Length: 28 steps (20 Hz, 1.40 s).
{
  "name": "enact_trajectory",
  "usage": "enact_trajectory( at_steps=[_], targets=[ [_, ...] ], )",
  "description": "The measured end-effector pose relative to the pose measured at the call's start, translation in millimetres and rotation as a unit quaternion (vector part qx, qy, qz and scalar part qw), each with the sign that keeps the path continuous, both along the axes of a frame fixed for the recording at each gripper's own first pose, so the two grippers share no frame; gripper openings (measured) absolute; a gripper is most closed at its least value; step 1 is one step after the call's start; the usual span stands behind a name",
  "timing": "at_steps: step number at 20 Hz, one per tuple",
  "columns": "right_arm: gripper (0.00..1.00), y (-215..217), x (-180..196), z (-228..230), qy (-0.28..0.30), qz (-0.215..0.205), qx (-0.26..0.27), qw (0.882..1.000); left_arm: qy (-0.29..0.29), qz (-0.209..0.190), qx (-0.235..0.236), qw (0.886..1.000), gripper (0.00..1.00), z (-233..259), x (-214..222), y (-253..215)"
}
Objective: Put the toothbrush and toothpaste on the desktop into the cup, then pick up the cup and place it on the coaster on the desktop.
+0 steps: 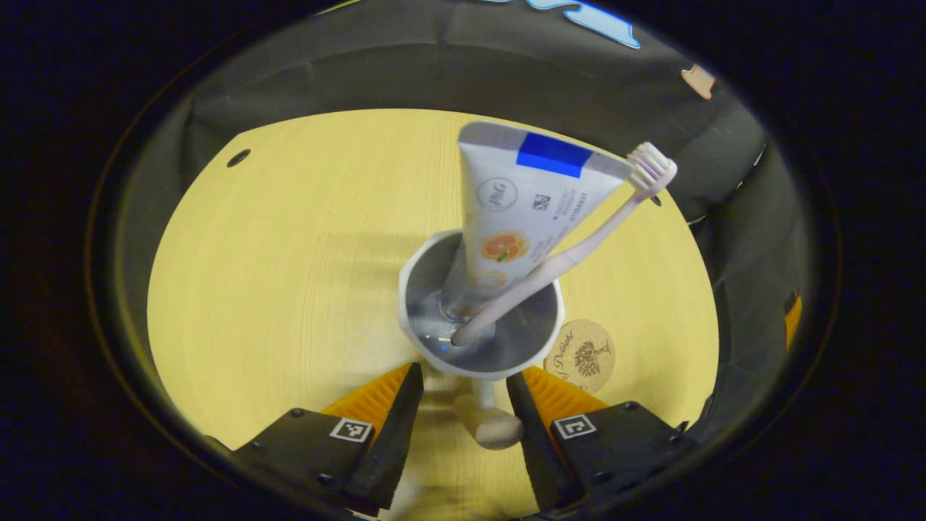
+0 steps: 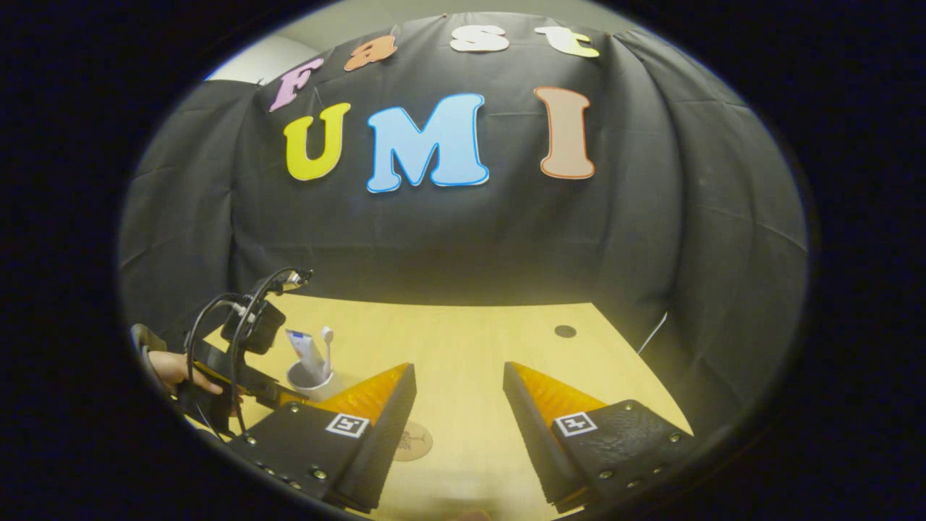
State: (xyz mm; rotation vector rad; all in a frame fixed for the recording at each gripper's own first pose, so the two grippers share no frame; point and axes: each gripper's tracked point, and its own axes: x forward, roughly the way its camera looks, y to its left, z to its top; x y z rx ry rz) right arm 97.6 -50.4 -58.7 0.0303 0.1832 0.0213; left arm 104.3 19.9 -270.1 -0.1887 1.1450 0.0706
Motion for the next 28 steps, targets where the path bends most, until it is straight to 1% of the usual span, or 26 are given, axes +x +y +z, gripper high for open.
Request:
enact_trajectory(
  at_steps=[2, 5, 7, 9, 10, 12, 13, 14, 20, 21, 23, 25, 26, 27, 28],
  targets=[
    [0.78, -4, -2, -5, 0.006, -0.004, 0.005, 1.0, 0.009, -0.001, 0.008, 1.0, 0.68, -4, -1, -2],
    [0.78, -9, -5, -8, 0.012, -0.01, 0.007, 1.0, 0.012, -0.001, 0.008, 1.0, 0.64, -8, -2, -1],
    [0.8, -12, -5, -10, 0.017, -0.013, 0.008, 1.0, 0.015, -0.004, 0.015, 1.0, 0.43, -9, 1, -1],
    [0.8, -14, -4, -11, 0.021, -0.013, 0.012, 1.0, 0.021, -0.002, 0.023, 1.0, 0.41, -8, -3, -4],
    [0.78, -14, -4, -11, 0.021, -0.013, 0.013, 1.0, 0.016, -0.007, 0.026, 1.0, 0.39, -7, 1, -6],
    [0.78, -15, -5, -12, 0.022, -0.014, 0.013, 1.0, 0.008, -0.016, 0.03, 0.999, 0.36, -6, 3, -7],
    [0.8, -16, -4, -11, 0.022, -0.013, 0.013, 1.0, 0.0, -0.022, 0.027, 0.999, 0.36, -7, 4, -9],
    [0.78, -16, -4, -13, 0.024, -0.013, 0.013, 1.0, -0.003, -0.023, 0.028, 0.999, 0.36, -7, 4, -9],
    [0.78, -24, -7, -12, 0.023, -0.019, 0.017, 0.999, -0.025, -0.019, 0.031, 0.999, 0.36, 2, 1, -13],
    [0.78, -24, -7, -12, 0.023, -0.019, 0.018, 0.999, -0.027, -0.022, 0.028, 0.999, 0.3, 5, 4, -15],
    [0.78, -25, -9, -13, 0.023, -0.019, 0.02, 0.999, -0.021, -0.025, 0.035, 0.999, 0.3, 2, 1, -17],
    [0.78, -25, -11, -13, 0.023, -0.018, 0.02, 0.999, -0.02, -0.036, 0.048, 0.998, 0.3, -1, -3, -18],
    [0.78, -26, -12, -13, 0.024, -0.019, 0.019, 0.999, -0.022, -0.041, 0.049, 0.998, 0.29, 0, -4, -21],
    [0.78, -27, -12, -13, 0.023, -0.019, 0.02, 0.999, -0.024, -0.044, 0.045, 0.998, 0.3, 1, -5, -26],
    [0.78, -28, -13, -14, 0.024, -0.02, 0.021, 0.999, -0.027, -0.045, 0.042, 0.998, 0.3, 3, -5, -30]
  ],
)
